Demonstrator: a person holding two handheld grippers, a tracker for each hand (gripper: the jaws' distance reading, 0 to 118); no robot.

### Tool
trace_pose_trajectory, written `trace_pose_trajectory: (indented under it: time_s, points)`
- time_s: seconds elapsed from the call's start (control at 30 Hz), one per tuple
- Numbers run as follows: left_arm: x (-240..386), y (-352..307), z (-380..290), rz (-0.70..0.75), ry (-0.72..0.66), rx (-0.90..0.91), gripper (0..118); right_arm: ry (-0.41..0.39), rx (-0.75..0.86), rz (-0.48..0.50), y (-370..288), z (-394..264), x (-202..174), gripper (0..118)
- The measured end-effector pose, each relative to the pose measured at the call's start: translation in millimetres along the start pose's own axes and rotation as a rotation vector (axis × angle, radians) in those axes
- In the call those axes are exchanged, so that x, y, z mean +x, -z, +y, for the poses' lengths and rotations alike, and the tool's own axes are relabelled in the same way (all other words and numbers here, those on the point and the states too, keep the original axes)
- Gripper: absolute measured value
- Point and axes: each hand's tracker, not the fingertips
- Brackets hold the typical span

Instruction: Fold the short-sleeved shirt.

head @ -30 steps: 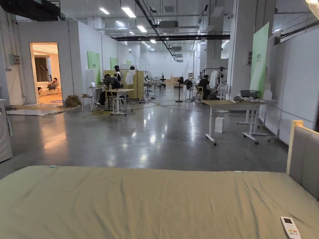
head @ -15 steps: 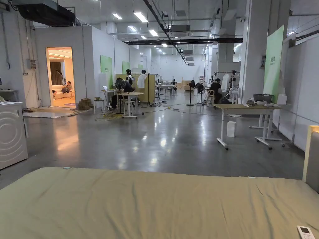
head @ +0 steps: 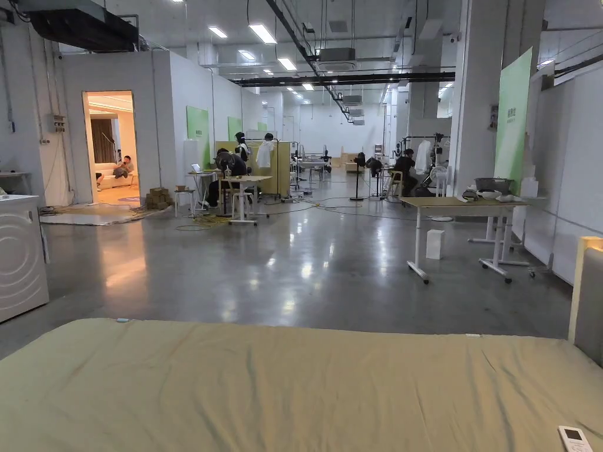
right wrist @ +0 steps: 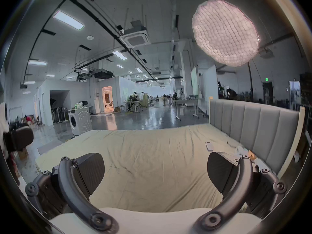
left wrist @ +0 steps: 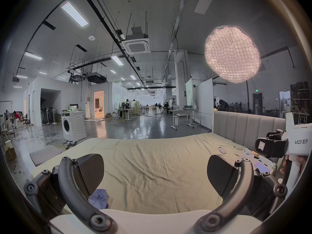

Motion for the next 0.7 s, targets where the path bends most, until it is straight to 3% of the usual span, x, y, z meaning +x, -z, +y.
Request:
trace_pose_trajectory:
  time_s: [0.1, 0.2, 0.33, 0.7]
  points:
    - [-1.3, 0.5, 2.9, -0.005, -0.025, 0.012, 118, 0.173, -0.143, -0.046, 6.1, 7.7, -1.1, 118]
    - [-0.5, 1.3, 4.2, -0.011, -0.036, 0.014, 118, 0.252, -0.23, 0.012, 6.4, 14.4, -2.5, 118]
    - [2.2, 0.1, 5.1, -0.018, -0.022, 0.015, 118, 0.215, -0.116, 0.081, -6.9, 18.5, -11.3, 118]
    - [5.9, -1.1, 6.8, -0.033, -0.018, 0.02, 118, 0.242, -0.06, 0.087, -21.2, 30.3, -9.9, 118]
